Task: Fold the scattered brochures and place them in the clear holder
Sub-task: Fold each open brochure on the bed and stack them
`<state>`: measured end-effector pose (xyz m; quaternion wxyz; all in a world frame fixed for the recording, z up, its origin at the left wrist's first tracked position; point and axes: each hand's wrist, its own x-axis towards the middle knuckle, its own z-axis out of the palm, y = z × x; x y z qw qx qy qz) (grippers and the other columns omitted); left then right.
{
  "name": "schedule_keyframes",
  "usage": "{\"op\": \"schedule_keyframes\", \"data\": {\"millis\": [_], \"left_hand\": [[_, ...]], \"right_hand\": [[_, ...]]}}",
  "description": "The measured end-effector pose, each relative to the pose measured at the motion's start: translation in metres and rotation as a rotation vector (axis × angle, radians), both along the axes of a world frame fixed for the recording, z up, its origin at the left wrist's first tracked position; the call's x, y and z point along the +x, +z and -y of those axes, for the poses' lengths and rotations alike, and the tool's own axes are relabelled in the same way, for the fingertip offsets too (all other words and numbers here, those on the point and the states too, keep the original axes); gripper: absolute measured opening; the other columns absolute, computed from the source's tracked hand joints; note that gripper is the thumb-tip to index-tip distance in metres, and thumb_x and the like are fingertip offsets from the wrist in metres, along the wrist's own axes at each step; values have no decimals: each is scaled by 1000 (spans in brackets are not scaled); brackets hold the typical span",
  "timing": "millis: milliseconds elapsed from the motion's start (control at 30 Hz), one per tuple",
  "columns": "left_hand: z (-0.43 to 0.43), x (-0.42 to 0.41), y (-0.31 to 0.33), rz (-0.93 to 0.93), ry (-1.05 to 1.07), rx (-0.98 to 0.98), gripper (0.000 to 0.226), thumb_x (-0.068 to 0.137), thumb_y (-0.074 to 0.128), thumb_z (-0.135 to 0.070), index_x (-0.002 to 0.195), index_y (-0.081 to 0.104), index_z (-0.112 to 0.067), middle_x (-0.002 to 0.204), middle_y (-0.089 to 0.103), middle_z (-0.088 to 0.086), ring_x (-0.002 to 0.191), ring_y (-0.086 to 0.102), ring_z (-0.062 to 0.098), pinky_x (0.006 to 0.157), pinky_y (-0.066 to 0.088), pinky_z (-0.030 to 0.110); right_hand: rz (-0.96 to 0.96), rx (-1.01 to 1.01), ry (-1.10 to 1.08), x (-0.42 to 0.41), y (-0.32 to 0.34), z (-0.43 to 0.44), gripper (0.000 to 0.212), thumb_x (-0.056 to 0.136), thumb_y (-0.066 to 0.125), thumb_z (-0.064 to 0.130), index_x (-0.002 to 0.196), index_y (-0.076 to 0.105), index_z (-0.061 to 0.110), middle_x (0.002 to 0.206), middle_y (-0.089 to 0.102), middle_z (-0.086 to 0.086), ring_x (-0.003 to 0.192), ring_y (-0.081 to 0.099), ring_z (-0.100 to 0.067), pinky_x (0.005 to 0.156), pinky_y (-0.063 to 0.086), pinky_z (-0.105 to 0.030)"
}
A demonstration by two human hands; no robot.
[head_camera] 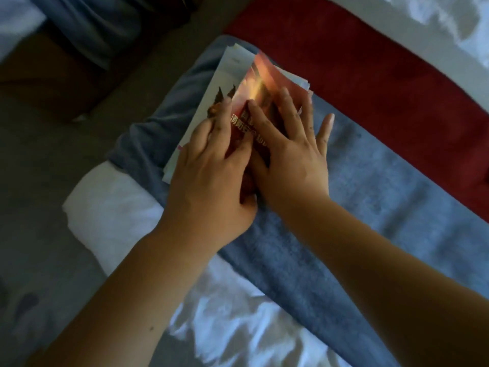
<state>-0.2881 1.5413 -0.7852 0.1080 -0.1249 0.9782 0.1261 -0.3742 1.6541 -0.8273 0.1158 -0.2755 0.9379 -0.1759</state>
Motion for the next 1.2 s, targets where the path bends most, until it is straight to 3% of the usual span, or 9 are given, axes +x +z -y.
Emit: {"op": "schedule_keyframes", "data": {"millis": [167, 300, 467, 533, 667, 933, 1067, 1200], "left_hand": [[12, 12, -15, -17, 52, 46, 94, 79, 67, -57, 159, 32, -21, 171, 6, 10, 152, 19, 32, 121, 30, 51], [14, 22, -22, -56, 93, 26, 89, 83, 51, -68, 156, 38, -18, 170, 15, 10, 151, 22, 30, 118, 32, 50], [16, 29, -35, -44, 87, -31, 78, 98, 29, -67, 160, 31, -20, 171, 10, 6, 158, -1, 29, 124, 13, 47], [17, 29, -41, -45, 104, -24, 73, 102, 26, -65, 161, 29, -21, 171, 10, 4, 158, -3, 28, 125, 8, 46], [18, 23, -43, -14, 103, -24, 76, 98, 28, -68, 160, 27, -24, 171, 10, 4, 158, 5, 25, 125, 6, 43], [11, 4, -24, 82, 146, -28, 75, 95, 51, -60, 159, 27, -29, 170, 15, 3, 158, 10, 26, 126, 11, 47], [-5, -9, 0, 144, 149, -142, 78, 94, 59, -54, 154, 26, -16, 165, 28, 12, 153, 25, 33, 125, 17, 54], [-50, -29, 19, 36, 28, -140, 78, 89, 66, -32, 156, 26, -23, 157, 38, 10, 146, 35, 32, 122, 21, 52]], "right_hand": [[-38, -12, 68, -1, -8, 3, 56, 105, 35, 59, 158, 36, 42, 173, 15, -3, 159, -3, -37, 125, -13, -57], [-81, -84, 72, -3, -9, 5, 51, 106, 38, 52, 151, 51, 33, 168, 31, -9, 158, 9, -42, 127, -3, -61], [-120, -24, 73, -4, -11, 3, 49, 105, 41, 54, 149, 54, 35, 164, 39, -6, 157, 14, -42, 126, 1, -62], [-96, -11, 83, -6, -11, 3, 49, 104, 43, 56, 148, 55, 37, 160, 43, -5, 156, 21, -39, 126, 3, -61], [-58, 70, 89, -14, -6, 9, 49, 100, 45, 60, 146, 55, 44, 157, 44, 0, 153, 25, -34, 127, 0, -58], [126, 286, 103, -22, 14, 30, 57, 98, 47, 60, 153, 39, 49, 163, 28, 3, 157, 6, -33, 123, -5, -64], [220, 195, 211, -30, 32, 4, 69, 95, 58, 52, 158, 30, 47, 171, 14, 2, 158, 0, -31, 127, -3, -58], [215, 107, 156, -34, 39, -77, 69, 99, 56, 32, 161, 27, 41, 170, 17, -3, 157, 8, -27, 127, 5, -44]]}}
